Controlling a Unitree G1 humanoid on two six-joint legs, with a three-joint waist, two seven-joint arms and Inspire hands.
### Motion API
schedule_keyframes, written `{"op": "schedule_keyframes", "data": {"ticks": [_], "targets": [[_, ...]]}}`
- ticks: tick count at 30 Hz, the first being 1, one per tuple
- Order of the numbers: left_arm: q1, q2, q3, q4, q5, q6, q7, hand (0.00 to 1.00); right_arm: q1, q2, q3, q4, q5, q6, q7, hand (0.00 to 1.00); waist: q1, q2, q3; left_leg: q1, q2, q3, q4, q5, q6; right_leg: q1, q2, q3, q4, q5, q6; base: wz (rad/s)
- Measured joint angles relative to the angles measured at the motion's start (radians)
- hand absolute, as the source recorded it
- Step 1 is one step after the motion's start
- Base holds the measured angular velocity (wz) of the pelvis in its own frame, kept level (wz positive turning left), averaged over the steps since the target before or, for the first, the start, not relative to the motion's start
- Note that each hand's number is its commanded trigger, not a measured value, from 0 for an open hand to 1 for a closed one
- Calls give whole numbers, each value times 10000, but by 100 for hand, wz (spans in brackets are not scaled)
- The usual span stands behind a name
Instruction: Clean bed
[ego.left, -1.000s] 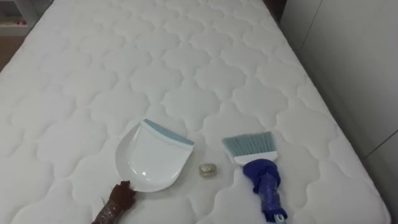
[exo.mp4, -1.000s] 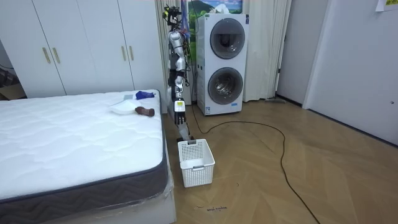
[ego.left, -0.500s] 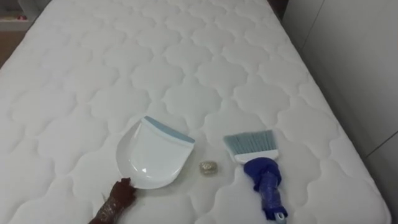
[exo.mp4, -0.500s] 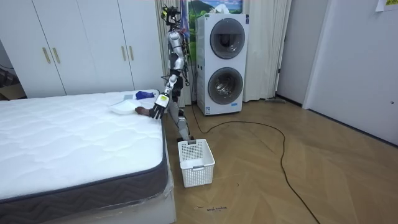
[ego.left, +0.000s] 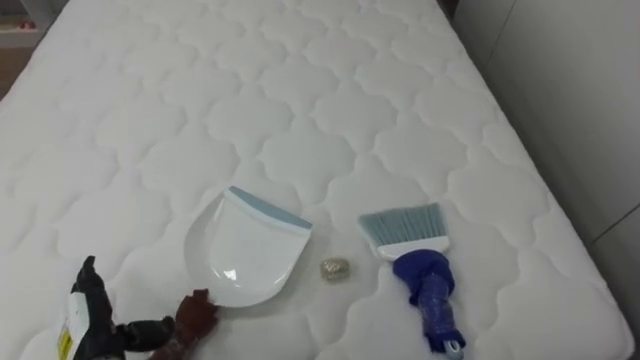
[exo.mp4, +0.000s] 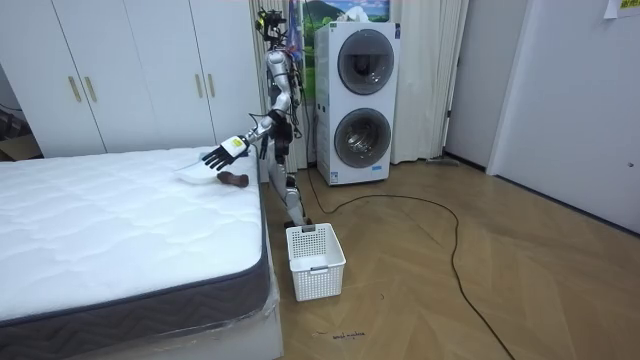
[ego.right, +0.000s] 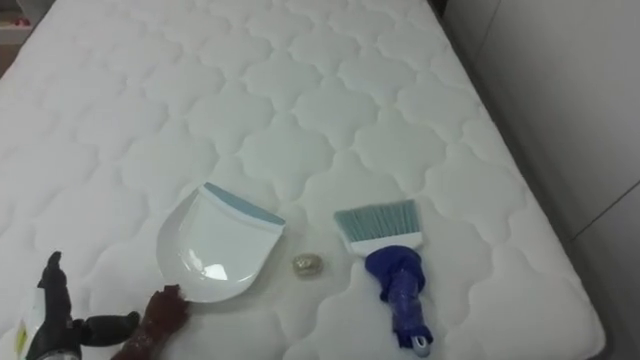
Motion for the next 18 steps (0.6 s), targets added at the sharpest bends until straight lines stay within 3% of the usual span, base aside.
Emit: {"op": "schedule_keyframes", "data": {"ticks": [6, 15, 18], "targets": [[-11, 32, 12, 36, 79, -164, 65, 0, -10, -93, -1, 0, -43, -39, 111, 0, -21, -25, 20, -3, 9, 11, 10, 0, 0, -15, -4, 162, 6, 0, 0, 0], [-309, 33, -281, 272, 227, -117, 34, 0, -35, -87, 274, -1, -8, -9, 189, 0, -22, -35, 70, -396, 9, 58, 72, 39, 26, -406, -21, 142, 50, 55, 8, 0], [-736, 36, -543, 613, 222, -131, -75, 0, -232, -124, 523, 15, -61, -9, 208, 0, -4, -17, 64, -727, 30, 89, 167, 82, 35, -739, -11, 182, 67, 133, -4, -2]]}}
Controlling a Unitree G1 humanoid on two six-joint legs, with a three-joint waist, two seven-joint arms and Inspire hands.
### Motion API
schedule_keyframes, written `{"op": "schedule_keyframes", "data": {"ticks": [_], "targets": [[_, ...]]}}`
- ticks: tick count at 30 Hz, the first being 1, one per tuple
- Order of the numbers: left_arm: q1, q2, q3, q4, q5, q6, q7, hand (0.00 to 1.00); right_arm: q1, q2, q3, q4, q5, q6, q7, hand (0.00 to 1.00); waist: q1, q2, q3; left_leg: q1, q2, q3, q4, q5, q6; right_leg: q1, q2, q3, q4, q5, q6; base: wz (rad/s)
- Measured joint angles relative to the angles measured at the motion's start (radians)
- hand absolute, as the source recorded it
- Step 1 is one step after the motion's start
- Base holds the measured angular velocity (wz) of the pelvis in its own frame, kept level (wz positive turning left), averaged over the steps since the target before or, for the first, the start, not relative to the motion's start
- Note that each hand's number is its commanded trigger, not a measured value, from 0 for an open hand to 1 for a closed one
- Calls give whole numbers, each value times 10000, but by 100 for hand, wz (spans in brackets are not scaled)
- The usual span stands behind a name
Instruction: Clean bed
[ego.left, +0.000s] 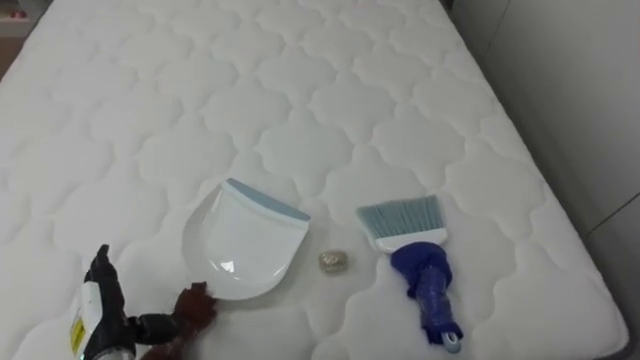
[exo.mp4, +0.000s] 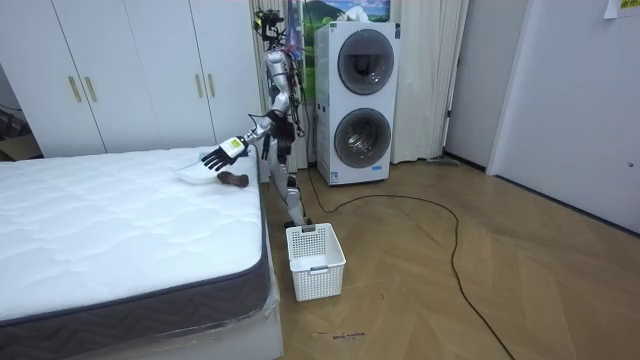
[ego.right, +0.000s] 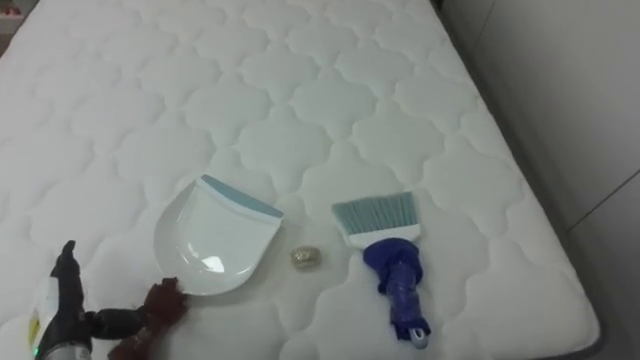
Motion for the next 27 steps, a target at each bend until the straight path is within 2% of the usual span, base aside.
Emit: {"op": "schedule_keyframes", "data": {"ticks": [1, 4, 8, 10, 15, 20, 21, 24, 27], "targets": [[-282, 1, -69, 433, -3, 5, -160, 0, -115, -19, 73, 24, 3, 0, 8, 0, 27, 25, -2, -129, 13, 46, 1, 24, -1, -136, 3, 33, -5, 46, -10, -9], [-545, -1, -103, 893, -3, 65, -547, 0, -371, -21, 284, 46, 15, 6, 3, 0, 24, 50, -22, -437, 37, 96, 16, 56, -14, -489, 8, 88, -2, 135, -42, -12], [-859, -3, -173, 1349, 79, 62, -562, 0, -603, -54, 617, 171, 94, 82, -15, 0, 28, 50, -19, -697, 57, 166, 13, 87, -22, -783, 14, 140, 12, 169, -56, -7], [-1118, -1, -278, 2126, 18, 76, -560, 0, -837, -62, 929, 457, 328, 96, -15, 0, 1, 52, -19, -694, 65, 186, 7, 87, -23, -794, 22, 206, 7, 169, -57, -8], [-1343, 1, -528, 2681, -35, 83, -565, 0, -1227, -43, 1255, 677, 503, 98, -12, 0, -13, 45, -10, -1022, 75, 224, 11, 87, -23, -1135, 25, 237, 14, 169, -56, -1], [-1867, 5, -532, 3014, -43, 55, -549, 0, -1688, 15, 1334, 795, 467, 64, -36, 0, -16, 68, 22, -1392, 103, 207, 17, 92, -30, -1584, 46, 209, 170, 169, -58, 0], [-1993, 4, -534, 3020, -42, 49, -539, 0, -1792, 33, 1414, 801, 470, 65, -103, 0, -15, 70, 68, -1425, 105, 207, 20, 93, -31, -1617, 47, 216, 169, 170, -58, 0], [-2316, 5, -534, 3145, -43, -70, -430, 0, -1873, 62, 1626, 816, 471, 73, -221, 0, -15, 72, 82, -1570, 108, 201, 27, 94, -32, -1763, 52, 222, 167, 170, -58, 0], [-2390, 5, -532, 3159, -39, -145, -271, 0, -1917, 117, 1651, 868, 476, 65, -362, 0, -77, 50, 110, -1816, 56, 193, 429, 93, -32, -1802, -9, 403, 166, 176, -68, 3]]}}
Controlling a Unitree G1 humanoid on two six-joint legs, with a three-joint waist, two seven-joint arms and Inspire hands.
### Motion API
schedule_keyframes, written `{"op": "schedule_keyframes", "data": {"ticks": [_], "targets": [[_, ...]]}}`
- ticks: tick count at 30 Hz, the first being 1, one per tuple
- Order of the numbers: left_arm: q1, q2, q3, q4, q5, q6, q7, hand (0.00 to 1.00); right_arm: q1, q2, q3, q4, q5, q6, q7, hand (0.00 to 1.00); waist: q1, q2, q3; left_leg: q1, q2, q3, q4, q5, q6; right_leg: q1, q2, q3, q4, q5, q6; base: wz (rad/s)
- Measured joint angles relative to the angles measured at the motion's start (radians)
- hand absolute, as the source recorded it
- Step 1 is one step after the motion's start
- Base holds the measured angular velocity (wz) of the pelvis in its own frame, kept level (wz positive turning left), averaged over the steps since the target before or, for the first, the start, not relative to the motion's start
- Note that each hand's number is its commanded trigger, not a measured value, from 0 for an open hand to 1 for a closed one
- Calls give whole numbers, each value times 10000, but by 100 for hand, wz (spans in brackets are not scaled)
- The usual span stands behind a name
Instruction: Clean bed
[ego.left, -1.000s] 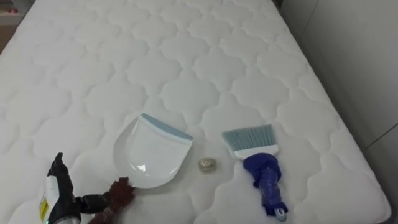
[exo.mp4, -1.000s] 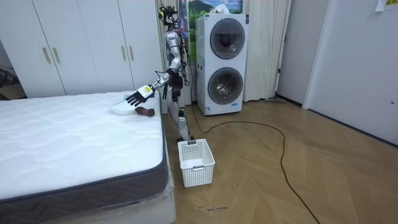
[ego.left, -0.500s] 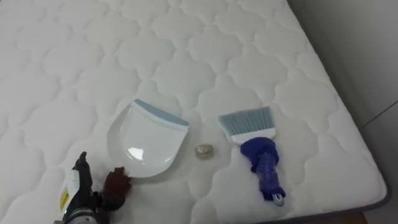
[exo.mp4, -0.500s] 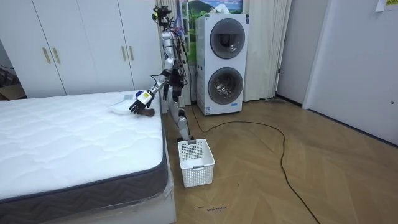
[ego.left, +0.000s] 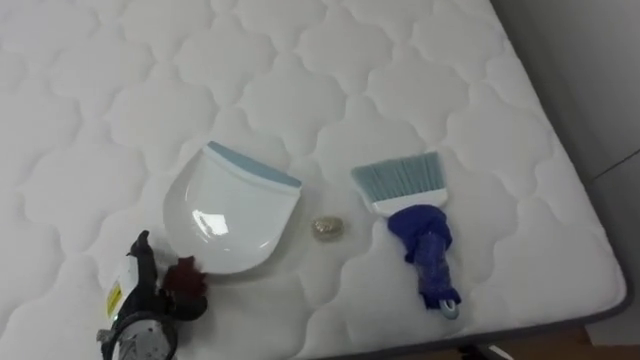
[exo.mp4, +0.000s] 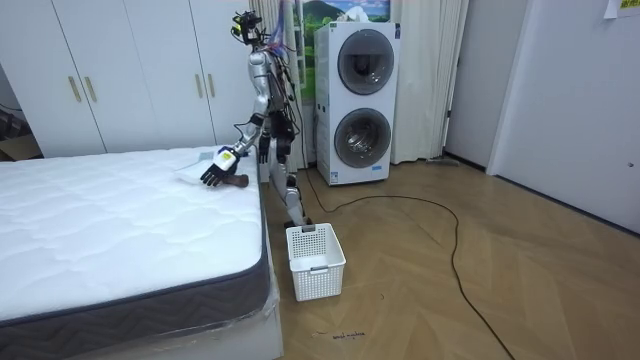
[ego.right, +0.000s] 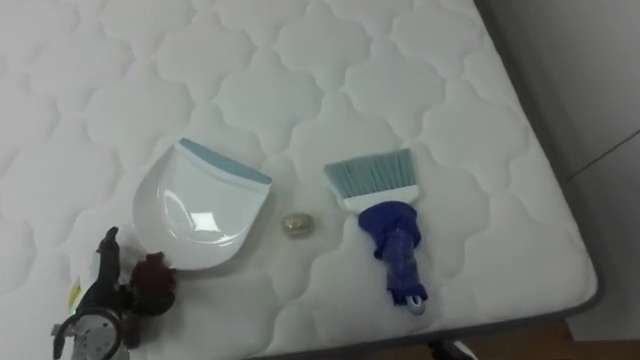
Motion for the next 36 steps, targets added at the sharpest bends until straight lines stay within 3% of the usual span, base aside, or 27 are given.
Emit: {"op": "schedule_keyframes", "data": {"ticks": [1, 2, 3, 4, 5, 6, 8, 9, 10, 15, 19, 22, 31, 32, 33, 34, 35, 36], "targets": [[-98, 4, -20, 16, -83, -16, 6, 0, -25, 25, 23, 11, 31, 3, -121, 0, -89, -97, 129, -679, -139, 110, 1086, -25, -55, 100, -154, 568, -25, 10, -11, 26], [-179, 0, -54, 45, -156, -45, 7, 0, -31, 17, 40, 16, 68, 4, -171, 0, -144, -146, 208, -1131, -267, 227, 1619, -40, -116, 103, -204, 1156, -34, 10, -10, 61], [-500, -18, -292, 166, -344, -83, -14, 0, -2, -35, -9, 65, 140, 9, -252, 0, -209, -90, 211, -1950, -264, 188, 955, 175, -126, -102, -252, 1642, 56, 1, 5, 74], [-893, 10, -463, 232, -388, -99, -77, 0, -35, -24, -101, 165, 123, 51, -306, 0, -113, -101, 260, -2728, -123, 438, 688, 1300, 208, -559, -282, 1559, 618, -301, 289, 53], [-948, 22, -485, 266, -393, -97, -77, 0, -15, 13, -102, 254, 139, 82, -310, 0, 80, -177, 283, -2729, -120, 665, 793, 1364, 251, -825, -343, 1477, 931, -429, 420, 0], [-1007, 26, -497, 398, -404, -96, -84, 0, -124, 7, -113, 424, 185, 170, -313, 0, 310, -170, 288, -2757, -68, 603, 874, 1361, 255, -1161, -363, 979, 1120, -487, 573, -45], [-1113, 52, -519, 709, -669, -78, -78, 0, -368, -93, 6, 502, 221, 227, -340, 0, 455, -39, 370, -2772, -54, -91, 992, 1335, 207, -1834, -259, 661, 1145, -345, 406, -49], [-1214, 40, -534, 973, -890, -60, -94, 0, -493, -176, 213, 503, 230, 222, -417, 0, 417, 39, 394, -2768, -96, -211, 1084, 1210, 36, -2241, -322, 488, 927, 550, 175, -22], [-1328, -51, -539, 1241, -965, -49, -117, 0, -602, -215, 346, 510, 238, 224, -550, 0, 223, 224, 393, -2778, -84, -221, 1179, 1142, 17, -2261, -364, 249, 1201, 598, 125, -17], [-1997, -76, -585, 1811, -1496, -26, -126, 0, -809, -176, 607, 405, 403, 444, -623, 0, 43, 253, 395, -2853, -31, 67, 1255, 1049, -32, -2748, -365, 254, 2005, 354, -16, -5], [-2025, -80, -661, 2112, -1803, 140, -333, 0, -970, -184, 761, 296, 628, 455, -584, 0, -164, 174, 399, -3243, -92, 92, 1827, 912, -75, -3277, -421, 226, 2894, -33, -71, 4], [-2026, -84, -864, 2270, -2118, 372, -497, 0, -1007, -192, 798, 251, 813, 457, -511, 0, -216, 152, 397, -3651, -39, 39, 2236, 856, -133, -3622, -404, 207, 3208, -72, -147, 0], [-2113, -67, -993, 2493, -2260, 377, -436, 0, -1008, -176, 1157, 205, 1275, 457, -642, 0, -193, 198, 367, -3964, 82, 35, 2502, 801, -202, -3866, -323, 190, 3327, -22, -263, -1], [-2113, -69, -995, 2499, -2260, 380, -435, 4, -1009, -177, 1156, 201, 1275, 457, -651, 0, -193, 211, 347, -4007, 86, 36, 2528, 791, -199, -3902, -319, 192, 3333, -22, -263, 0], [-2136, -70, -996, 2512, -2260, 383, -425, 54, -1026, -177, 1157, 197, 1272, 458, -668, 0, -193, 217, 330, -4092, 84, 41, 2584, 773, -193, -3993, -319, 211, 3386, -20, -262, 0], [-2159, -76, -996, 2545, -2260, 393, -413, 61, -1032, -171, 1160, 194, 1273, 458, -704, 0, -192, 212, 324, -4148, 70, 59, 2641, 740, -184, -4076, -326, 237, 3489, -28, -253, -3], [-2162, -82, -996, 2547, -2260, 395, -400, 100, -1042, -173, 1163, 181, 1273, 458, -734, 0, -190, 222, 318, -4190, 71, 67, 2690, 718, -181, -4124, -325, 247, 3527, -37, -249, -5], [-2173, -82, -996, 2557, -2260, 398, -331, 100, -1072, -175, 1170, 162, 1273, 459, -759, 0, -200, 225, 317, -4275, 70, 78, 2757, 684, -180, -4210, -330, 245, 3605, -67, -247, 0]]}}
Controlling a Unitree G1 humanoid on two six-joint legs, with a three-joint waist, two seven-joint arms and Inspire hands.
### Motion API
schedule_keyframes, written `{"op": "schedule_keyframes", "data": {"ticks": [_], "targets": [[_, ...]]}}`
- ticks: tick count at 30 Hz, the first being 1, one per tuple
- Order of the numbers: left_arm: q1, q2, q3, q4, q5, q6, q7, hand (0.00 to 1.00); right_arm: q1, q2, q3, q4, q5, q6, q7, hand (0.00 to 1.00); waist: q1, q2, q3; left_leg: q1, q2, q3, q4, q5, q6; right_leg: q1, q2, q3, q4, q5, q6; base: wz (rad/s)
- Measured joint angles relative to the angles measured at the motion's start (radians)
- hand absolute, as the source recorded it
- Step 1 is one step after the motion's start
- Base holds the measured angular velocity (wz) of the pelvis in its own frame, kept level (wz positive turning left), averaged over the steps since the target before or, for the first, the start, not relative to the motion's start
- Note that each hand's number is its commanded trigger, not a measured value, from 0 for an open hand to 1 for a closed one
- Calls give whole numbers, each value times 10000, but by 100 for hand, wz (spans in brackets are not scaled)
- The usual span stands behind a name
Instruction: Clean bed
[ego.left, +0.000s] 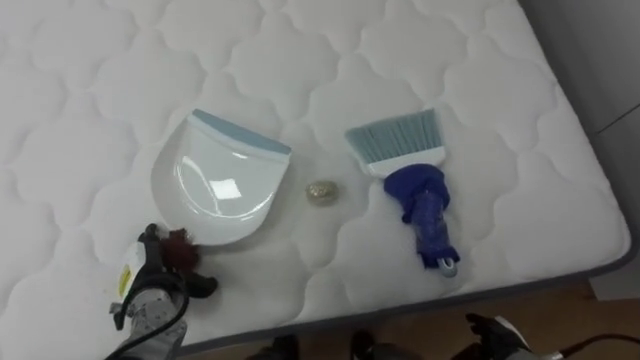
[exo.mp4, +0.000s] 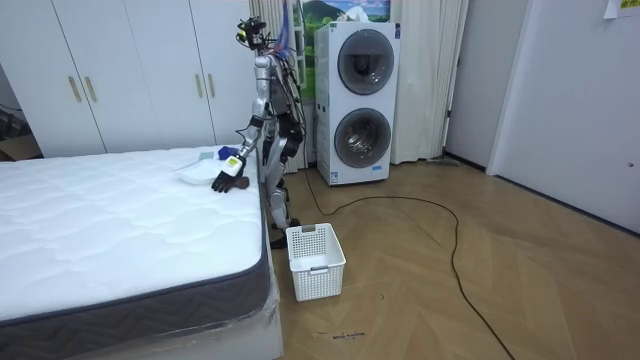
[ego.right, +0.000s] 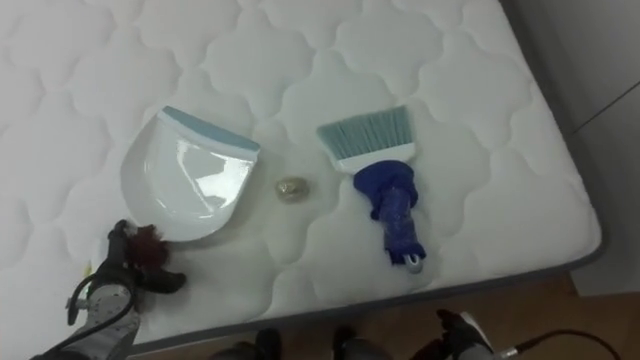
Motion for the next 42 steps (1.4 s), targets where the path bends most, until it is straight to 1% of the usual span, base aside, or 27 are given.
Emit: {"op": "schedule_keyframes", "data": {"ticks": [3, 7, 9, 10, 14, 16, 20, 22, 24, 26, 27, 28, 30, 33, 38, 42], "targets": [[-88, 36, 19, 13, 0, 23, 307, 100, 68, -12, -3, -180, 1, 34, -102, 0, -15, 4, 0, -141, 22, -1, 130, -35, 2, -120, 3, -7, 95, -37, -9, 0], [-195, 369, 49, 43, -24, 67, 472, 100, 97, -26, -8, -269, 2, 119, -122, 0, -27, 2, 1, -174, 37, 7, 172, -57, -1, -149, 2, -9, 123, -59, -8, 0], [-281, 463, 132, 29, -257, 113, 489, 100, 97, -24, -11, -286, 10, 119, -143, 0, -37, 1, 1, -184, 29, 16, 172, -65, 2, -164, -2, -32, 121, -62, -3, 0], [-347, 514, 132, 41, -404, 190, 466, 100, 97, -14, -9, -300, 32, 119, -181, 0, -53, 1, 1, -190, 18, 17, 172, -65, 10, -172, -9, -30, 121, -63, 1, 0], [-423, 560, 131, 88, -597, 253, 570, 100, 96, -15, -10, -385, 112, 123, -221, 0, -115, 0, 2, -326, 19, 62, 184, -89, 41, -329, -6, 8, 122, -61, 13, -3], [-585, 746, 134, 204, -823, 348, 493, 100, 102, -17, 4, -405, 288, 146, -272, 0, -119, -1, 4, -369, 15, 81, 173, -108, 50, -382, -8, 22, 125, -64, 20, 0], [-599, 713, 121, 236, -937, 412, 573, 100, 86, -14, 106, -422, 410, 154, -339, 0, -180, 9, 13, -392, 0, 87, 158, -151, 73, -413, -28, 33, 125, -102, 58, 0], [-670, 868, -52, 265, -991, 458, 577, 100, 98, -55, 398, -602, 585, 186, -524, 0, -240, 18, 22, -444, -17, 86, 157, -158, 84, -490, -102, 15, 206, -164, 73, 5], [-765, 918, -39, 358, -1059, 566, 613, 100, 124, -57, 416, -615, 673, 200, -575, 0, -258, 16, 23, -431, -39, 86, 145, -168, 99, -492, -140, 16, 239, -203, 97, 5], [-774, 926, -127, 376, -1056, 588, 681, 100, 127, -53, 416, -615, 711, 203, -618, 0, -279, 16, 30, -433, -100, 86, 142, -182, 124, -492, -168, 15, 247, -227, 127, 2], [-772, 858, -192, 400, -1087, 634, 658, 100, 138, -52, 415, -621, 736, 204, -634, 0, -296, 14, 31, -433, -138, 86, 143, -195, 146, -492, -175, 15, 266, -250, 154, 5], [-755, 700, -205, 406, -1101, 640, 653, 100, 143, -52, 414, -626, 761, 204, -643, 0, -303, -4, 45, -435, -146, 86, 144, -206, 165, -496, -184, 15, 292, -282, 178, 5], [-756, 606, -209, 399, -1099, 620, 687, 100, 136, -49, 413, -645, 796, 208, -652, 0, -293, -38, 67, -464, -161, 92, 182, -233, 206, -534, -230, 17, 388, -333, 202, 6], [-770, 601, -221, 385, -1067, 586, 680, 100, 134, -55, 423, -651, 847, 239, -676, 0, -277, -52, 74, -527, -167, 125, 203, -246, 226, -591, -251, 22, 410, -355, 222, 1], [-772, 596, -193, 392, -582, 587, 791, 100, 290, -67, 413, -788, 1038, 224, -842, 0, -251, -49, 73, -570, -148, 169, 197, -247, 228, -656, -242, 42, 404, -355, 220, 0], [-676, 682, -312, 392, -520, 458, 955, 100, 403, -80, 364, -922, 1602, 212, -967, 0, -245, -40, 73, -556, -96, 298, 196, -248, 230, -665, -235, 76, 414, -352, 217, -3]]}}
